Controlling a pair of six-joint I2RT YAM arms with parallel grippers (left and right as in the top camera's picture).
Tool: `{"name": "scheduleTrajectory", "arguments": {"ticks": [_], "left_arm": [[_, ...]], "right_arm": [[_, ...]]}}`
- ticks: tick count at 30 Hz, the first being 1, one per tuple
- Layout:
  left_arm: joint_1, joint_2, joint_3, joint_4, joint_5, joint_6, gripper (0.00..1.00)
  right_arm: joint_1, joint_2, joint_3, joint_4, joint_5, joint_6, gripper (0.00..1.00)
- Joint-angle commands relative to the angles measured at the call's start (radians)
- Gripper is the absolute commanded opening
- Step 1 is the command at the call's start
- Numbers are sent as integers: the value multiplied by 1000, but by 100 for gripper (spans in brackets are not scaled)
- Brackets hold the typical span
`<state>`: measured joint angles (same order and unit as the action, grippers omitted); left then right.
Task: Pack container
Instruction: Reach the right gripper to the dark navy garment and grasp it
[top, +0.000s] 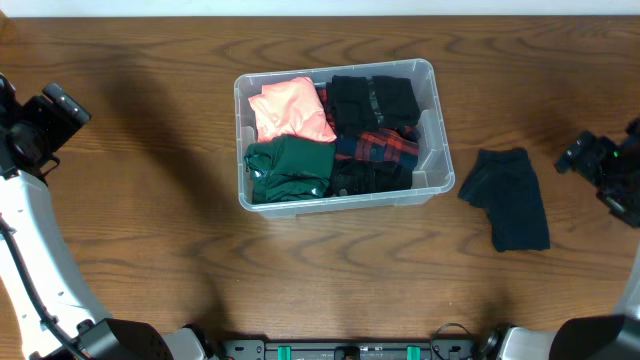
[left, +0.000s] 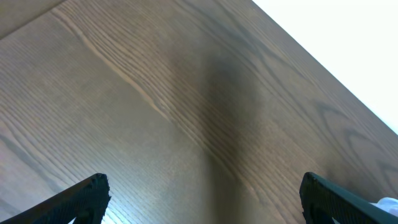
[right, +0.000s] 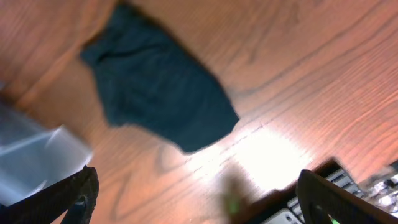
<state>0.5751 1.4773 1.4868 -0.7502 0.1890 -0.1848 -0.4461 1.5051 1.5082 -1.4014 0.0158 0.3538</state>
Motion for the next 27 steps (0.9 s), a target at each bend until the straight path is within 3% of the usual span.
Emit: {"name": "scheduleTrajectory", "arguments": {"ticks": [1, 5, 11, 16, 27], "left_arm": [[3, 6, 1, 4, 9, 9, 98], [3, 6, 1, 4, 9, 9, 98], [3, 6, 1, 4, 9, 9, 98], [3, 6, 1, 4, 9, 9, 98], [3, 6, 1, 4, 9, 9, 98]], "right_arm": [[-79, -5, -119, 109, -147, -123, 99], [-117, 23, -249, 292, -266, -234, 99], [-117, 94, -377, 467, -286, -371, 98], [-116, 159, -469, 659, -494, -446, 96], [-118, 220, -498, 748, -401, -456, 98]]}}
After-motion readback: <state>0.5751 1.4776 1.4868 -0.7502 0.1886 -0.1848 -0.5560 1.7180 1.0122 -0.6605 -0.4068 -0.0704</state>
